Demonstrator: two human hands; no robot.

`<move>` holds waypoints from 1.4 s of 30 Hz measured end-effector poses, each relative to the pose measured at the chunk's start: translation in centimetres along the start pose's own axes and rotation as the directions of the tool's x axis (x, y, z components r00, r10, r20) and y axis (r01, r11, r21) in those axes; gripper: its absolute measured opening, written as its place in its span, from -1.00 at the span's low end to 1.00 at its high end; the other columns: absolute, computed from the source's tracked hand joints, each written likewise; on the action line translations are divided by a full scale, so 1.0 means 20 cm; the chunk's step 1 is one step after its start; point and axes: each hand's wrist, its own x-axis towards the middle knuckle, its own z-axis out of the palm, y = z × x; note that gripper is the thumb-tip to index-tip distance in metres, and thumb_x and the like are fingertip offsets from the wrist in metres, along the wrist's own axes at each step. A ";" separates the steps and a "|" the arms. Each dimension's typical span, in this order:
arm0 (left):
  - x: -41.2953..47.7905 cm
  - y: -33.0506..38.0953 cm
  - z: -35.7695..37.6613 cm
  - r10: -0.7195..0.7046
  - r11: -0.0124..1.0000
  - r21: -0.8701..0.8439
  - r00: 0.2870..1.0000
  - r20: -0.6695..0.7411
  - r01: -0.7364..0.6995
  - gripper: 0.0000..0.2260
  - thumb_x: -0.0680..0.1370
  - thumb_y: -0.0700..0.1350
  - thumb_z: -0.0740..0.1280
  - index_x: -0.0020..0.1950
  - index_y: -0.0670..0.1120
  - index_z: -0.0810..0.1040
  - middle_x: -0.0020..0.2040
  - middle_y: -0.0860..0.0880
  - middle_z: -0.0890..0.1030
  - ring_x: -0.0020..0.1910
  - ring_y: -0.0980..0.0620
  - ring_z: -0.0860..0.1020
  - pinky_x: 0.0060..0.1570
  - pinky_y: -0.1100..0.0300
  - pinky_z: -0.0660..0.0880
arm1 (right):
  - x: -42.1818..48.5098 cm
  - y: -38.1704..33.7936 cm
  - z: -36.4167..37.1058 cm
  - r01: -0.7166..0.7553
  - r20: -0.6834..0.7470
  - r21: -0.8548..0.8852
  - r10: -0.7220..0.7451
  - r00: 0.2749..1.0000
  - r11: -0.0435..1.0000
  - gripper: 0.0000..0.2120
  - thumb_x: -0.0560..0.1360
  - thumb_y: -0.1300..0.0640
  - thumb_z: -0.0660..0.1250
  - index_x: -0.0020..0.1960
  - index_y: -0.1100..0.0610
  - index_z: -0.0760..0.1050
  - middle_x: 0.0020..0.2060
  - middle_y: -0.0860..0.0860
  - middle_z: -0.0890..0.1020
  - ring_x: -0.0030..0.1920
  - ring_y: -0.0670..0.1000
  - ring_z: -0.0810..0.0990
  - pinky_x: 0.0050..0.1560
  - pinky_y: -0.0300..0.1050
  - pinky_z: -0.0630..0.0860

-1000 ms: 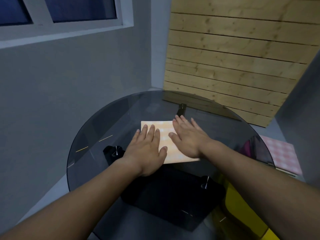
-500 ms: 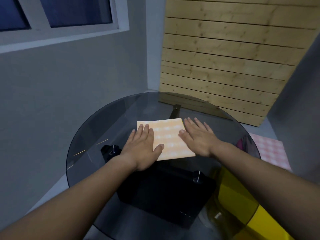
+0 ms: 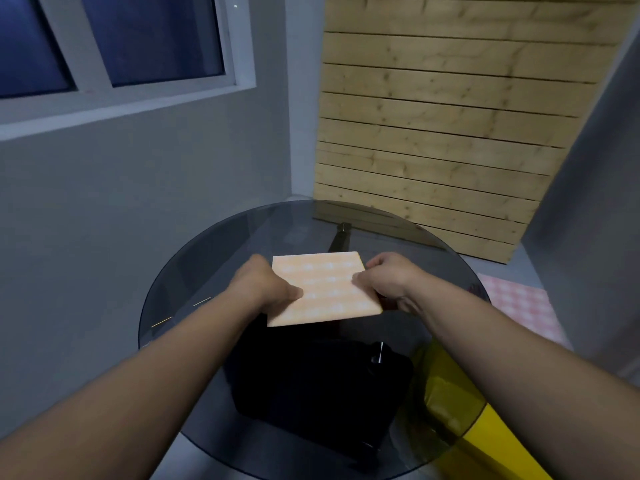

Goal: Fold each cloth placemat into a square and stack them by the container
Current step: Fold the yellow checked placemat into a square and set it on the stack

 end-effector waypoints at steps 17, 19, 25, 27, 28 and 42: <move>-0.41 0.63 0.48 0.320 0.781 -0.611 0.923 0.214 -0.129 -0.52 0.52 -0.16 0.47 0.41 -0.10 0.42 0.20 -0.08 0.58 0.04 -0.03 0.61 0.00 0.06 0.62 | -0.40 0.41 -0.84 0.187 -0.435 0.331 -0.026 0.900 0.925 -0.48 0.50 0.22 0.42 0.41 0.13 0.34 0.17 0.11 0.63 -0.09 0.05 0.68 -0.28 -0.09 0.64; -0.46 0.75 0.62 0.403 0.774 -0.594 0.895 0.190 -0.222 -0.59 0.55 -0.15 0.42 0.38 -0.08 0.44 0.18 -0.06 0.62 0.06 0.00 0.63 0.03 0.06 0.63 | -0.42 0.48 -1.01 0.207 -0.495 0.356 -0.004 0.869 0.911 -0.56 0.52 0.25 0.40 0.37 0.22 0.39 0.10 0.11 0.64 -0.19 -0.02 0.66 -0.44 -0.20 0.56; -0.45 1.20 1.09 0.532 0.735 -0.574 0.832 0.158 -0.361 -0.67 0.56 -0.18 0.42 0.32 -0.14 0.54 0.12 -0.04 0.68 0.02 -0.01 0.66 0.04 0.02 0.64 | -0.33 0.79 -1.45 0.256 -0.606 0.412 0.053 0.794 0.875 -0.83 0.53 0.29 0.38 0.11 0.20 0.51 -0.23 -0.01 0.63 -0.33 -0.06 0.61 -0.53 -0.29 0.50; -0.41 1.32 1.26 0.514 0.746 -0.575 0.838 0.180 -0.334 -0.71 0.56 -0.18 0.41 0.28 -0.11 0.57 0.10 -0.04 0.68 -0.02 -0.01 0.66 0.00 0.02 0.65 | -0.24 0.89 -1.56 0.253 -0.625 0.428 0.082 0.776 0.868 -0.86 0.54 0.28 0.37 0.08 0.19 0.50 -0.24 0.00 0.61 -0.31 -0.04 0.58 -0.53 -0.30 0.51; -0.38 1.36 1.35 0.499 0.756 -0.572 0.846 0.188 -0.319 -0.73 0.56 -0.18 0.41 0.27 -0.11 0.58 0.10 -0.04 0.68 -0.02 -0.03 0.66 0.01 -0.01 0.65 | -0.19 0.95 -1.60 0.247 -0.633 0.427 0.092 0.769 0.870 -0.88 0.55 0.28 0.36 0.07 0.19 0.50 -0.25 0.00 0.60 -0.31 -0.04 0.57 -0.53 -0.30 0.51; 0.11 1.29 2.29 0.332 0.839 -0.483 0.939 0.091 -0.250 -0.50 0.55 0.00 0.41 0.46 -0.12 0.45 0.33 -0.05 0.58 0.29 -0.12 0.54 0.32 -0.09 0.48 | 0.54 1.65 -1.57 0.036 -0.510 0.416 0.200 0.837 0.909 -0.91 0.58 0.28 0.29 -0.03 0.15 0.55 -0.23 0.04 0.60 -0.25 0.03 0.59 -0.13 0.00 0.58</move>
